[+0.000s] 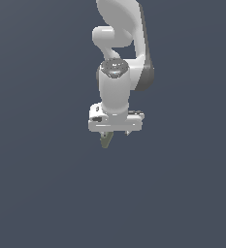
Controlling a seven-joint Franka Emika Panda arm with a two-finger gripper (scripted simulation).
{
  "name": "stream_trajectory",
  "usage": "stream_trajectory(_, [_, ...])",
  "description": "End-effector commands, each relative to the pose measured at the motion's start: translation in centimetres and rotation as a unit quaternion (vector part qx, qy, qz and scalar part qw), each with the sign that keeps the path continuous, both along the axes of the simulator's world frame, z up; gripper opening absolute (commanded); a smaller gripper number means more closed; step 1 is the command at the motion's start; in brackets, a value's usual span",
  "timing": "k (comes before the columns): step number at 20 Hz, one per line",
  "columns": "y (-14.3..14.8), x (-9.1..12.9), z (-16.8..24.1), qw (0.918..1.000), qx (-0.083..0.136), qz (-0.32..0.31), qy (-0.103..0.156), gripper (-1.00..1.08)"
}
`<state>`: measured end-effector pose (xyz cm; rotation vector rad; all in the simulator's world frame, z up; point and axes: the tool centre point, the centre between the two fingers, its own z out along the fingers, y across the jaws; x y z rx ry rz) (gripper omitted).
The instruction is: Pick up the object and move it to a goal position.
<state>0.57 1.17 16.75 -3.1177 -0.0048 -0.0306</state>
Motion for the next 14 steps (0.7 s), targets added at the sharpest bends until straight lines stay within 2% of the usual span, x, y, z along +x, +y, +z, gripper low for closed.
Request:
stream_trajectory(1, [0.0, 0.0, 0.0, 1.0, 0.0, 0.0, 0.0, 1.0])
stream_trajectory(9, [-2.5, 0.7, 1.2, 0.9998, -0.014, 0.007, -0.012, 1.0])
stream_trajectory(14, [-2.5, 0.6, 1.2, 0.9998, -0.014, 0.004, -0.011, 1.0])
